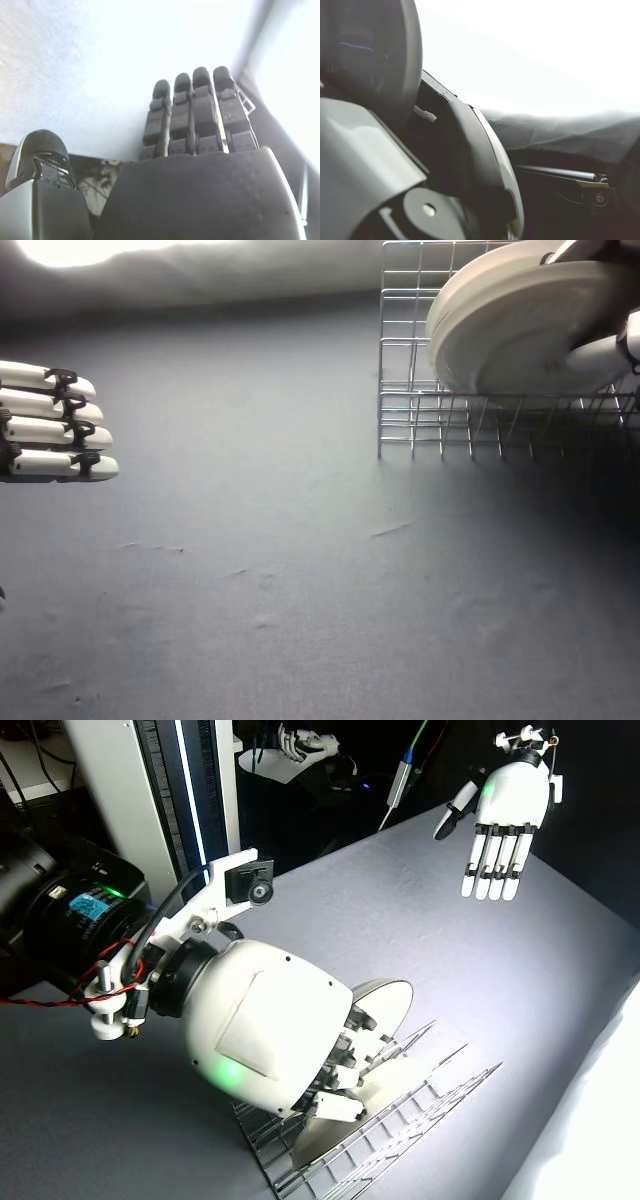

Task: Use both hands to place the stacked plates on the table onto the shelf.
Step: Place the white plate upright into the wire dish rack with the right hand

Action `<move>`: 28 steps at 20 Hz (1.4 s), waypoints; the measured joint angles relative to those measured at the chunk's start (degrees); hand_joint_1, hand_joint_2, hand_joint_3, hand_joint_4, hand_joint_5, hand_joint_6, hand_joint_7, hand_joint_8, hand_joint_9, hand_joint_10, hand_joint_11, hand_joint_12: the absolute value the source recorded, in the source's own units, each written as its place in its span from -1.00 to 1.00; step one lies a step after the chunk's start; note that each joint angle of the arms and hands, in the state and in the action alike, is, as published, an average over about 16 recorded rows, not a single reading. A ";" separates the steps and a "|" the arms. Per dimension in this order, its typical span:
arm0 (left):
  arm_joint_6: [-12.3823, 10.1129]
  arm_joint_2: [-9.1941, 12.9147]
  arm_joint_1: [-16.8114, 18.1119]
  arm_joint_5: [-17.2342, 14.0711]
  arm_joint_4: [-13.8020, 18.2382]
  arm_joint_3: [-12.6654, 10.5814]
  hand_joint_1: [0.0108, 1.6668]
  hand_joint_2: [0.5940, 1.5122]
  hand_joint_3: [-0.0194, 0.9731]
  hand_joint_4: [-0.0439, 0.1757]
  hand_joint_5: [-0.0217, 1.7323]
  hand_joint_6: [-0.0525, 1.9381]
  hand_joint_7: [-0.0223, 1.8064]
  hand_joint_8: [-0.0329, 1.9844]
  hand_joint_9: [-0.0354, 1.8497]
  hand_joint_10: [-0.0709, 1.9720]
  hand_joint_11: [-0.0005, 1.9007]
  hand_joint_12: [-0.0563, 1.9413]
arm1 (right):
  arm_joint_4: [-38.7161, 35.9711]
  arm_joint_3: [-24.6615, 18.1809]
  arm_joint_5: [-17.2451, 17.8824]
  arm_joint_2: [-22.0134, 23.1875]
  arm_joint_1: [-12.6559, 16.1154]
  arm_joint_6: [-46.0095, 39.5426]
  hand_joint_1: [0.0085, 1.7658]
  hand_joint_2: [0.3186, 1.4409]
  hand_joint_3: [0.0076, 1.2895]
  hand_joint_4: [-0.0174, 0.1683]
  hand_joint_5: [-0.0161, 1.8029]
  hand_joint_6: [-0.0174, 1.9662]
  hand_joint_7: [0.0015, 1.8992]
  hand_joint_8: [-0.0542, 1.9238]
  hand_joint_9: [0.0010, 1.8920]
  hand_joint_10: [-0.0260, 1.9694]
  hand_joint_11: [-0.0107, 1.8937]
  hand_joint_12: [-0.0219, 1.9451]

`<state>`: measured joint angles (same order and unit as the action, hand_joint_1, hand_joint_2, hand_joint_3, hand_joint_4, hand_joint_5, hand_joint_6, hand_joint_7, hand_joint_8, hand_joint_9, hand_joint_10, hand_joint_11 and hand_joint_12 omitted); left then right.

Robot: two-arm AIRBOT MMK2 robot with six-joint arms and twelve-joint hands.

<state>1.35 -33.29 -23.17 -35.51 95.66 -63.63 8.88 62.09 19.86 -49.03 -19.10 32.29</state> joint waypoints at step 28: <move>-0.10 -0.08 -0.44 -0.14 -0.05 0.02 -1.00 0.01 -0.93 -0.62 -0.82 -0.94 -0.80 -0.96 -0.81 -0.92 -0.95 -0.75 | -3.59 -2.52 3.52 0.81 -2.28 0.68 0.17 0.37 -0.99 -0.90 -0.35 -0.71 -0.32 -0.80 -0.39 -0.69 -0.79 0.28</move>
<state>1.26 -33.36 -23.62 -35.65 95.61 -63.61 5.29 59.57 23.37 -48.22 -21.38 32.97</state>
